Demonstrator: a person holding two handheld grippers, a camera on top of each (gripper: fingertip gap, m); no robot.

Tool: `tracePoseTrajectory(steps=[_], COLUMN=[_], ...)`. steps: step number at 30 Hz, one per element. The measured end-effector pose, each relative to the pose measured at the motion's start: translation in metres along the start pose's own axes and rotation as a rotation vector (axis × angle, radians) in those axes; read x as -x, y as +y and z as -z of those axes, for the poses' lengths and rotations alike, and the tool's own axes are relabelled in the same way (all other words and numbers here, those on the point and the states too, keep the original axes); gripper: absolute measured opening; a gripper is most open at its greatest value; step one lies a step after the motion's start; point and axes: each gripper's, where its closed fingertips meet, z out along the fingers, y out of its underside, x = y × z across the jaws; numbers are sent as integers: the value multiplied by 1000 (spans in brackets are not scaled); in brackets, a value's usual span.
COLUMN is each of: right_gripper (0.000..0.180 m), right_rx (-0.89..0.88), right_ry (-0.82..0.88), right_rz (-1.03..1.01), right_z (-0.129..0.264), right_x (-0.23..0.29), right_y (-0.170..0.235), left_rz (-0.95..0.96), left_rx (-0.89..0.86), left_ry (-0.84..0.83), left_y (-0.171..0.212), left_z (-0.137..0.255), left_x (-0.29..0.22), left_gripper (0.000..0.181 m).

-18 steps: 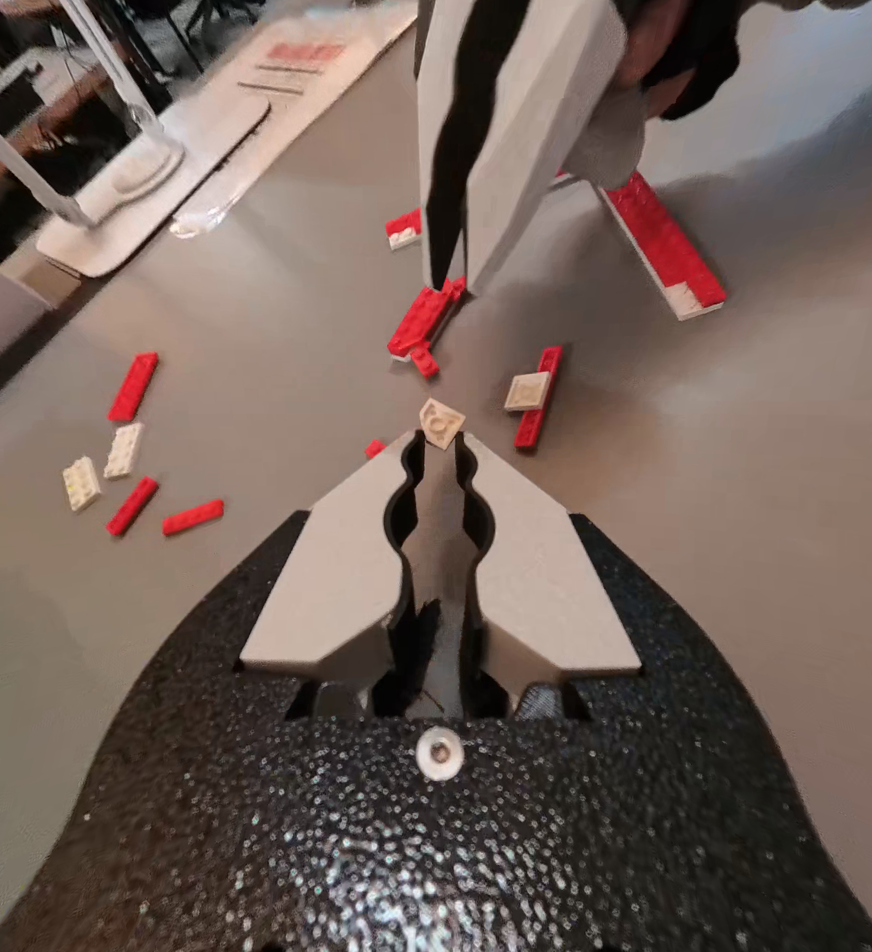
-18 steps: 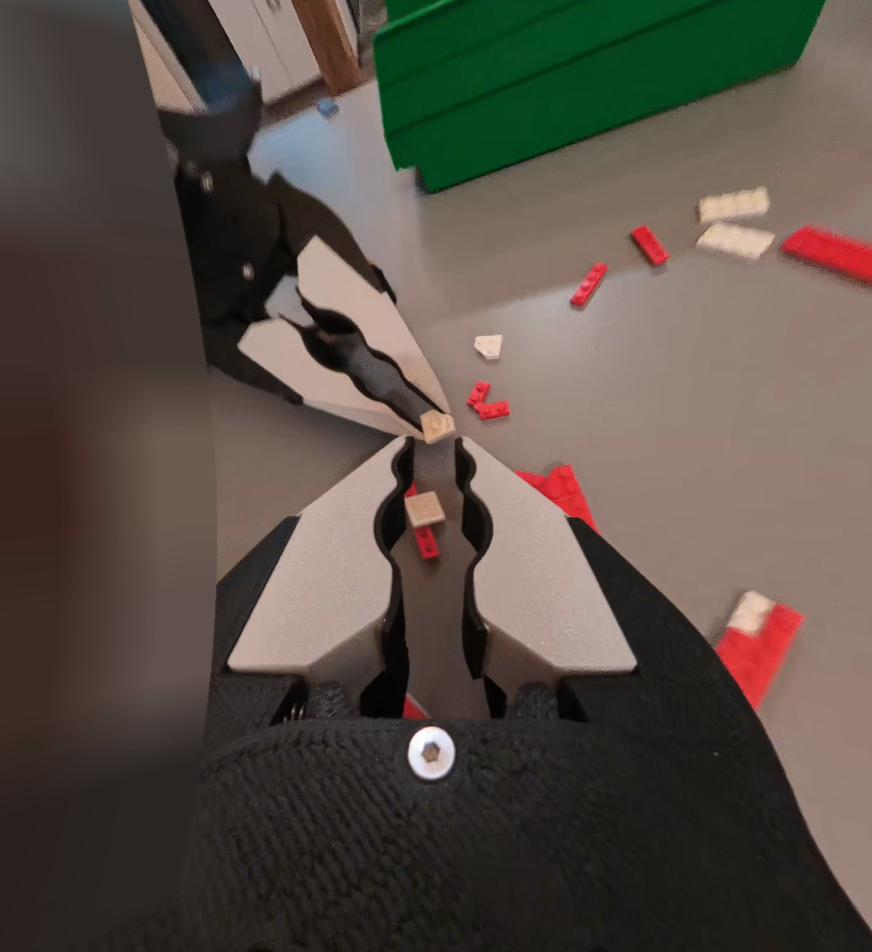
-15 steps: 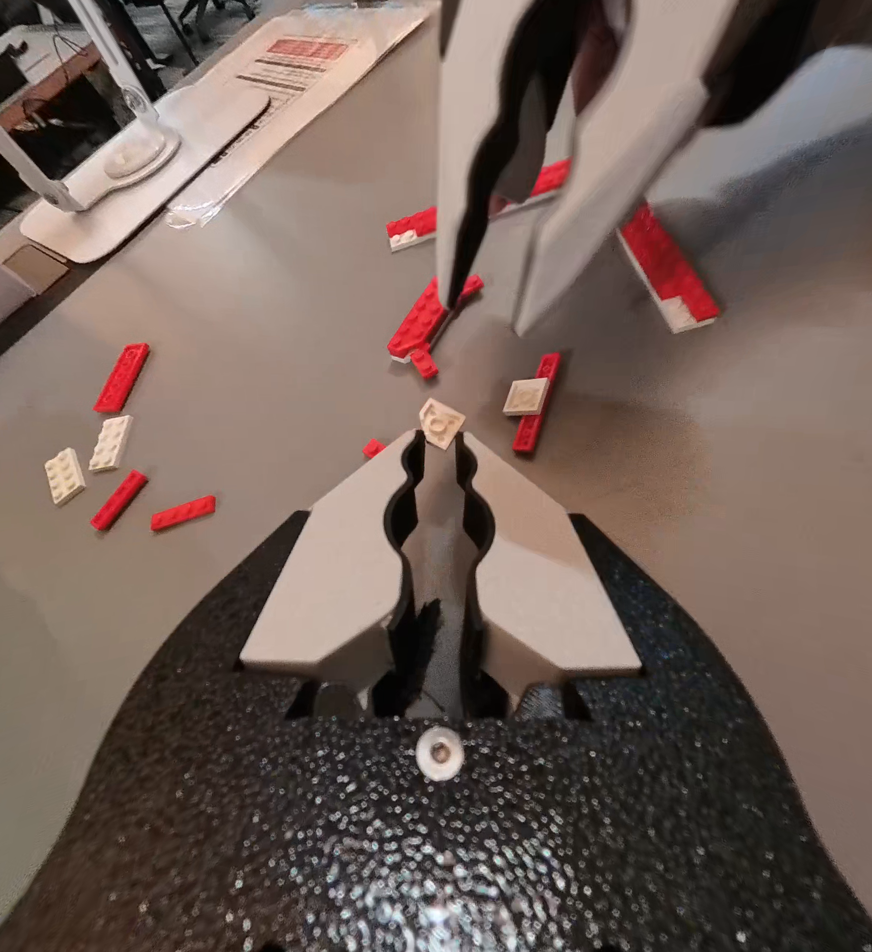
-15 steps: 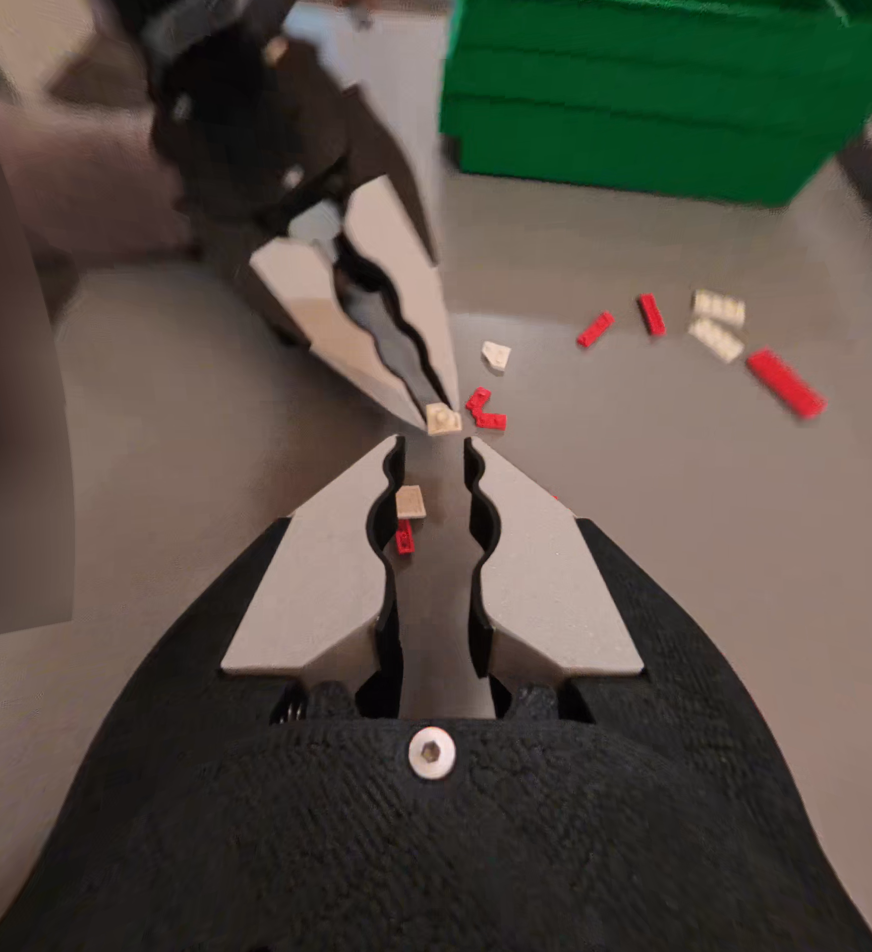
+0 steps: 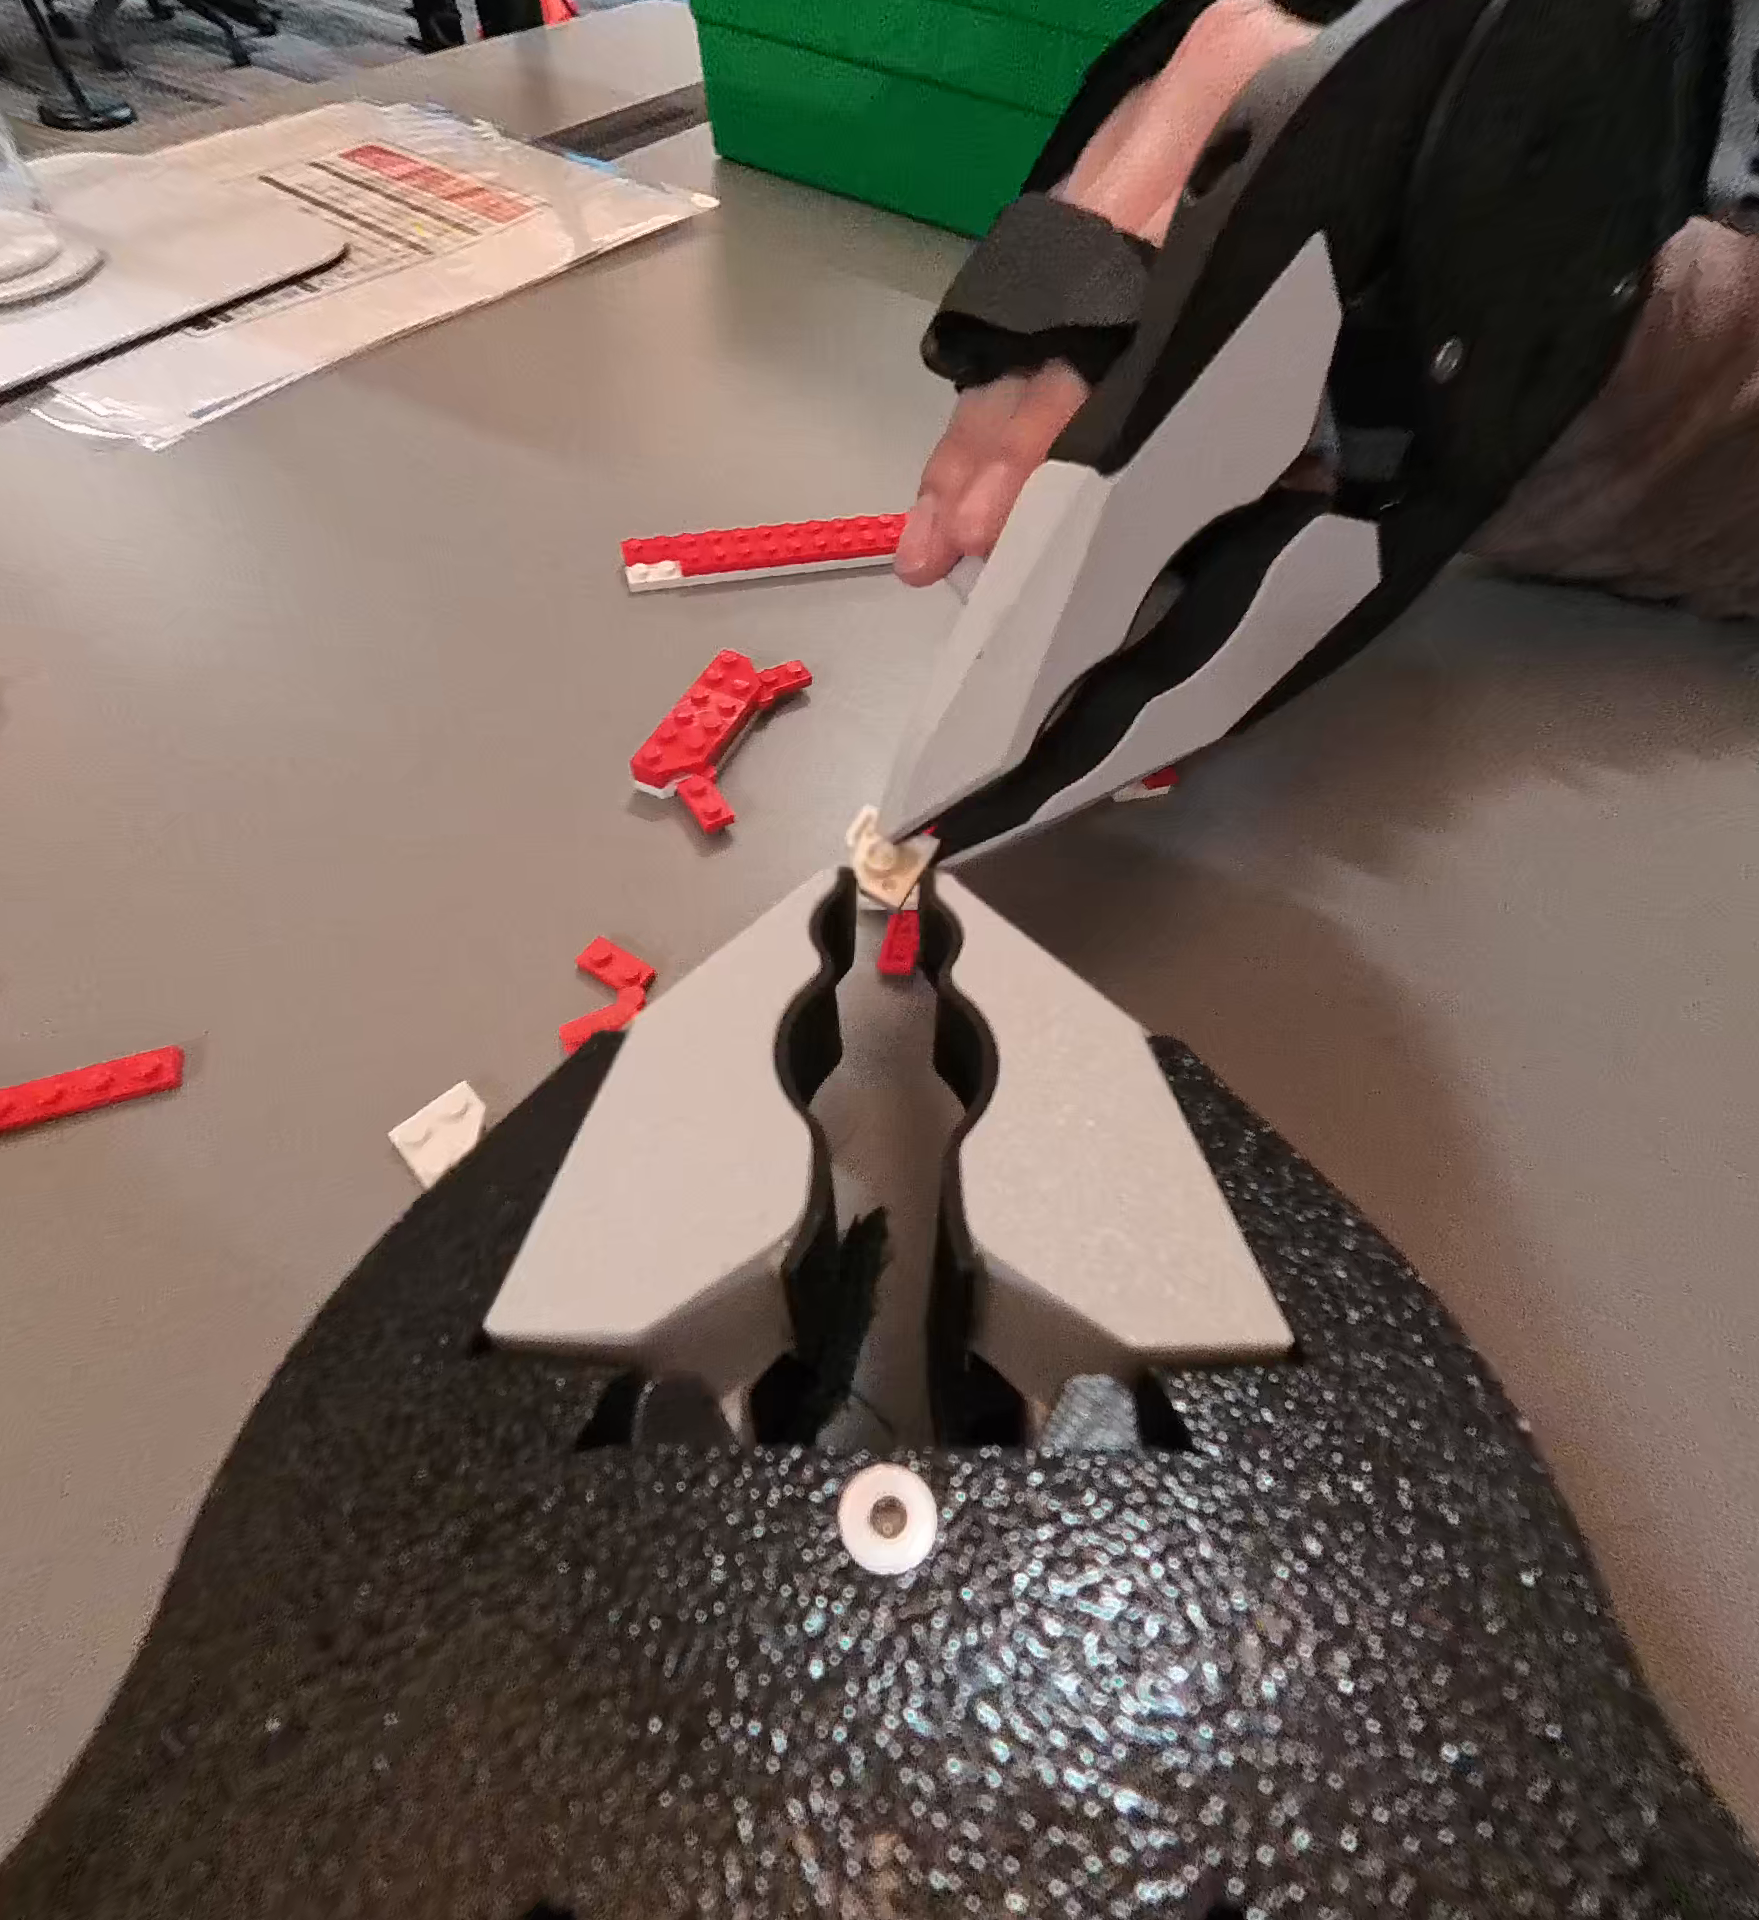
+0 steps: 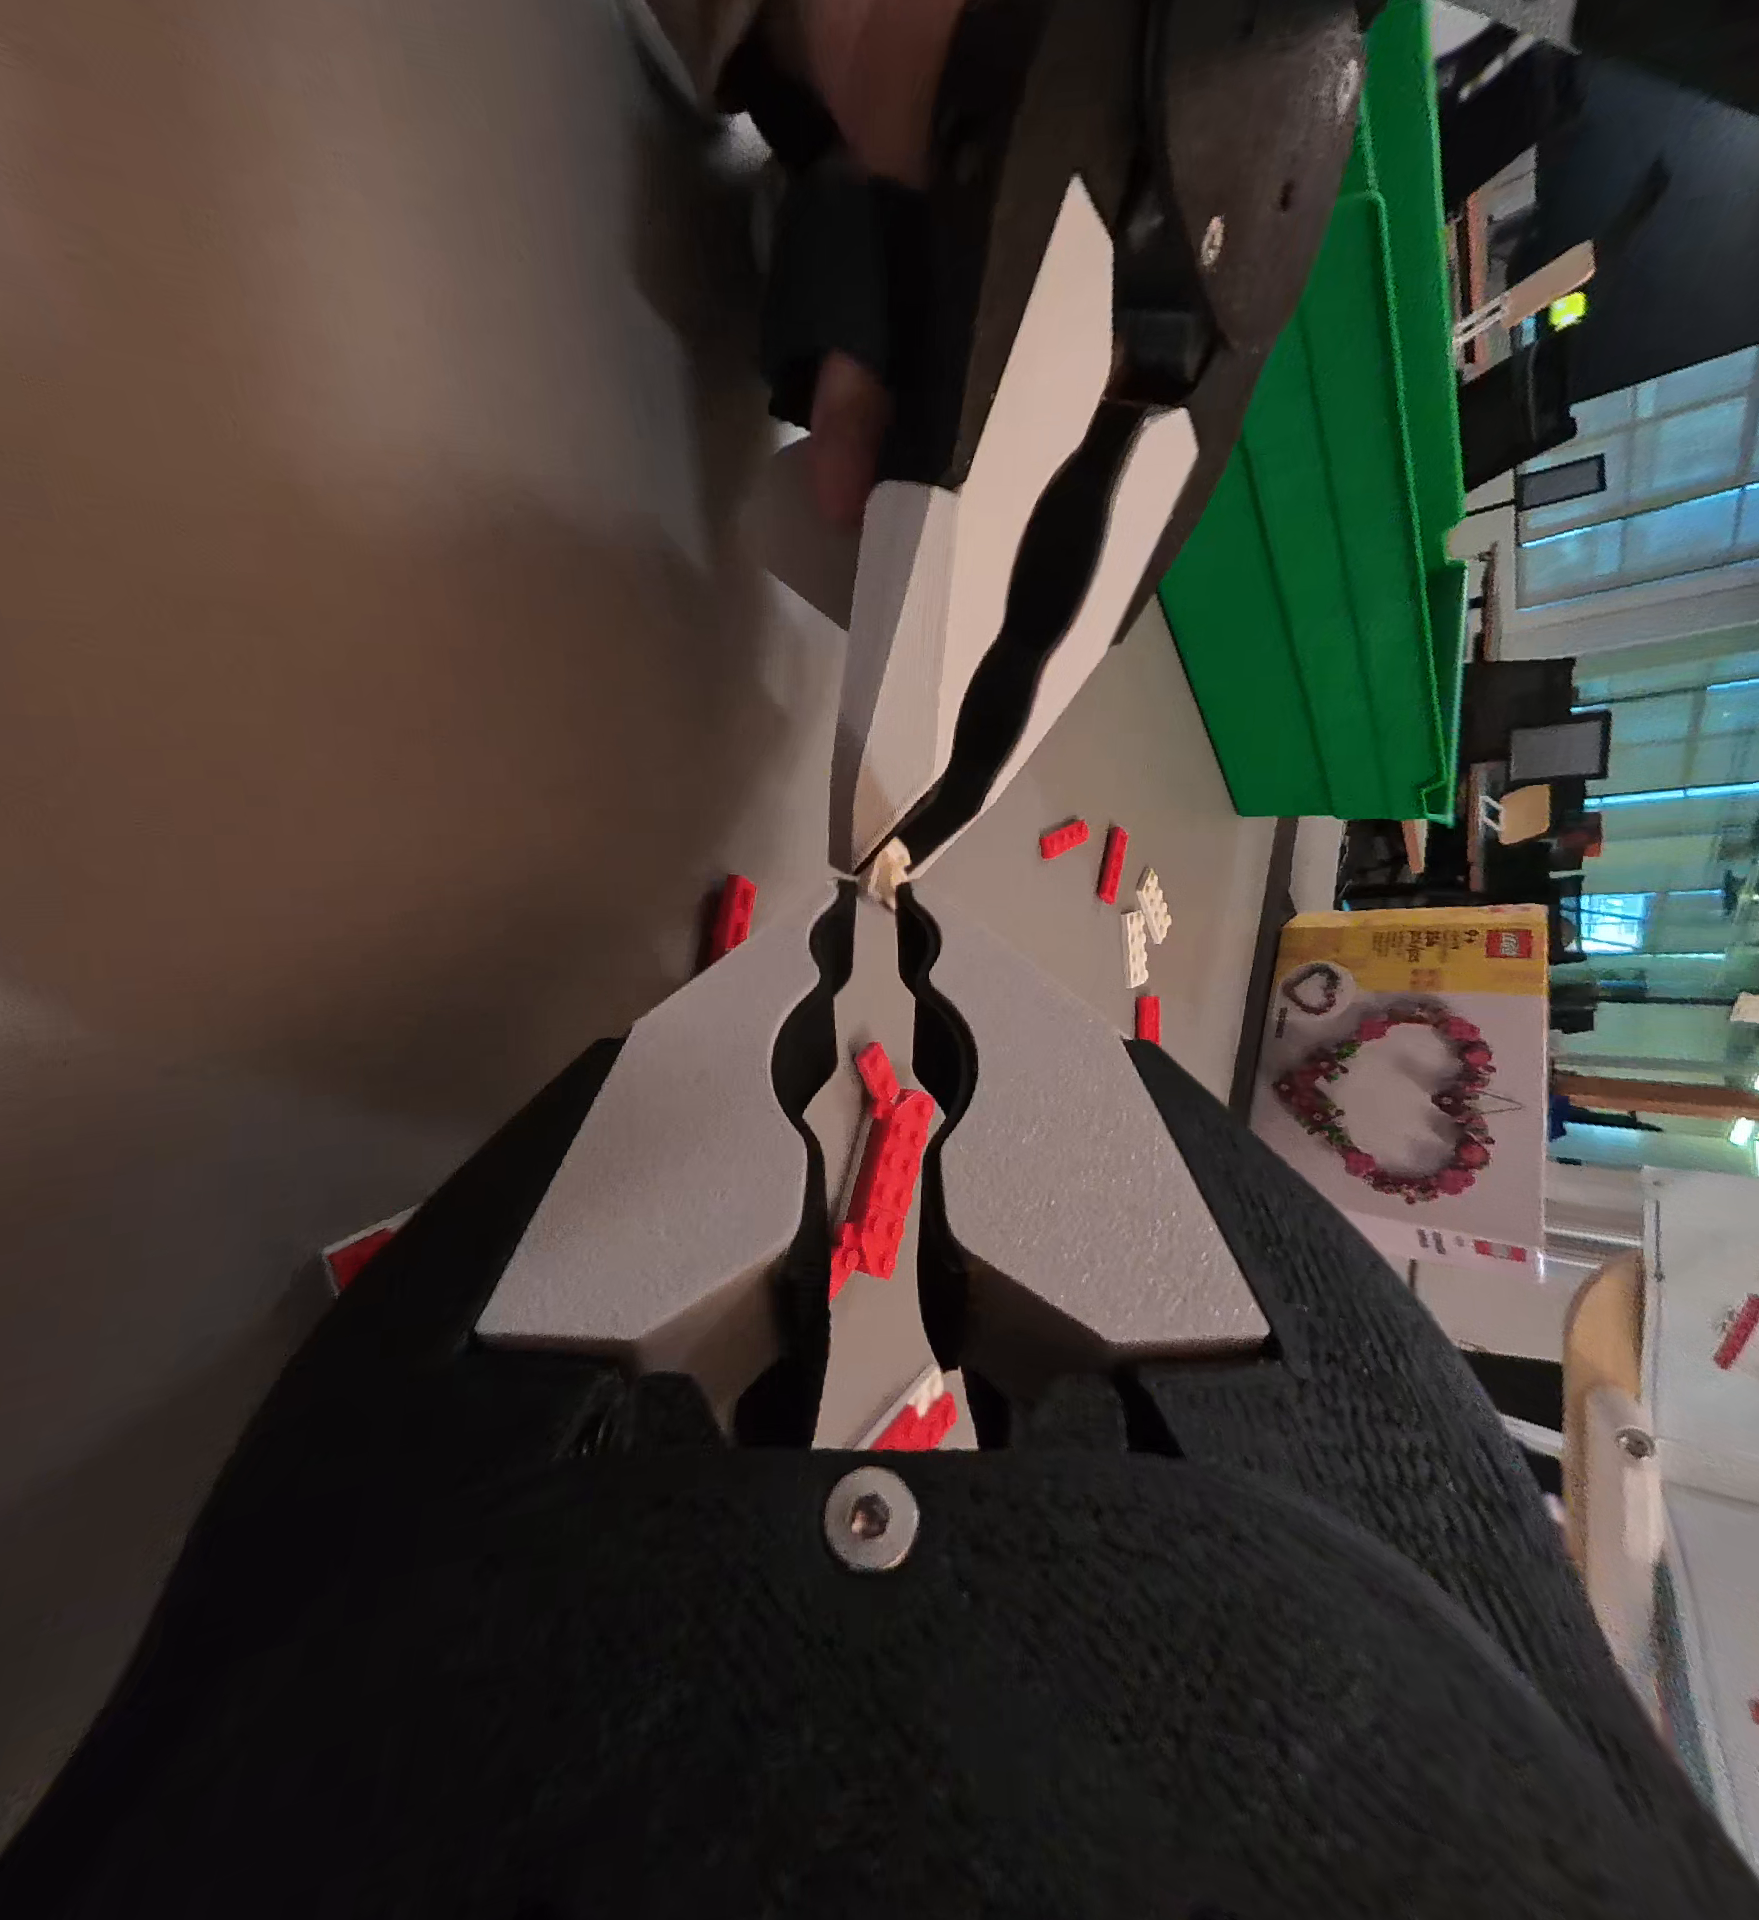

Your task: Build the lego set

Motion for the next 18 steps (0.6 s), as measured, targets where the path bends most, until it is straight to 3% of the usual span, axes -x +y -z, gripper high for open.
tracePoseTrajectory(steps=[4,7,12,18], right_gripper=[2,2,2,2], right_rx=[4,-28,-170,-273], right_ry=[-7,-16,-70,-142], right_rz=[-7,-71,-226,-322], right_z=[1,4,13,20], right_x=[0,-3,-4,0], right_y=[2,4,-5,-13], left_rz=[-42,-211,-555,-588], left_rx=[-19,-62,-110,-127], left_ry=[-34,-93,-159,-128], left_y=[-3,-12,-20,-20], left_z=[0,3,4,7], left_x=[2,1,-14,-19], left_gripper=[10,30,18,3])
